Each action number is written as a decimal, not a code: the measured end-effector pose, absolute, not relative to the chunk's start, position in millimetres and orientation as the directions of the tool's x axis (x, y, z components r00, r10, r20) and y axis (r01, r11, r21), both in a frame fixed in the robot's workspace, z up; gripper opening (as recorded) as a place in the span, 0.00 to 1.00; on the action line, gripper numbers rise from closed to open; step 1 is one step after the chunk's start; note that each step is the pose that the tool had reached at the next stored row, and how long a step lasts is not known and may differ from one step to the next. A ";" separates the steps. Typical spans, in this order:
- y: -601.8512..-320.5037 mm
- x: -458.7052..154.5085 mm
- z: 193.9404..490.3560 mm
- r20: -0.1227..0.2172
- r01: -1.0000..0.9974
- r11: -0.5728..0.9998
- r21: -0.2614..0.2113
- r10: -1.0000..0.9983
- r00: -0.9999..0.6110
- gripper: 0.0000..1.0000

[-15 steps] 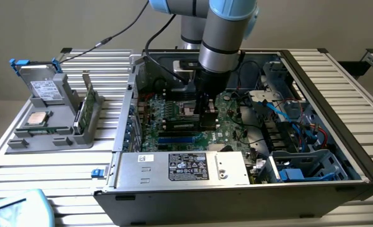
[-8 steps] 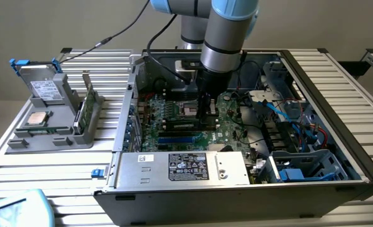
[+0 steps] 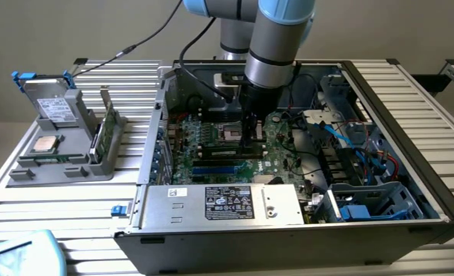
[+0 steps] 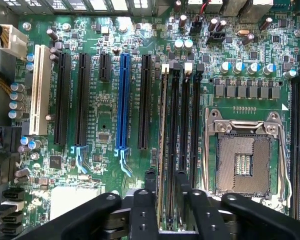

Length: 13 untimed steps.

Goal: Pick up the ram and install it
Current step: 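Insert the ram into the slot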

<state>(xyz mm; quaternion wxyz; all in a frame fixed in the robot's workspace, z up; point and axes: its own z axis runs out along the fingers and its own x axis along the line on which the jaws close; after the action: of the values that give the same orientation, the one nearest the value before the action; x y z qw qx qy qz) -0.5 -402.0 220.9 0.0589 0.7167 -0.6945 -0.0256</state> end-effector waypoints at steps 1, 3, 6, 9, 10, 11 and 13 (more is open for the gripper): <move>-402.0 -0.4 221.0 0.045 -0.992 -0.028 0.120 -0.998 0.034 0.23; -402.0 -0.2 221.0 0.045 -0.992 -0.029 0.120 -0.998 0.034 0.17; -401.9 -0.1 220.9 0.045 -0.992 -0.029 0.120 -0.998 0.034 0.17; -401.9 0.0 221.0 0.045 -0.992 -0.028 0.120 -0.998 0.034 0.17; -401.9 0.0 220.9 0.045 -0.992 -0.029 0.120 -0.998 0.034 0.17; -401.9 0.0 220.9 0.045 -0.992 -0.028 0.120 -0.998 0.034 0.17; -401.9 0.0 220.9 0.045 -0.992 -0.028 0.120 -0.998 0.034 0.17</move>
<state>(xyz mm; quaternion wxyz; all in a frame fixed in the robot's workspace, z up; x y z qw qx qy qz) 0.0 -401.9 220.9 0.0590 0.7166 -0.6945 -0.0255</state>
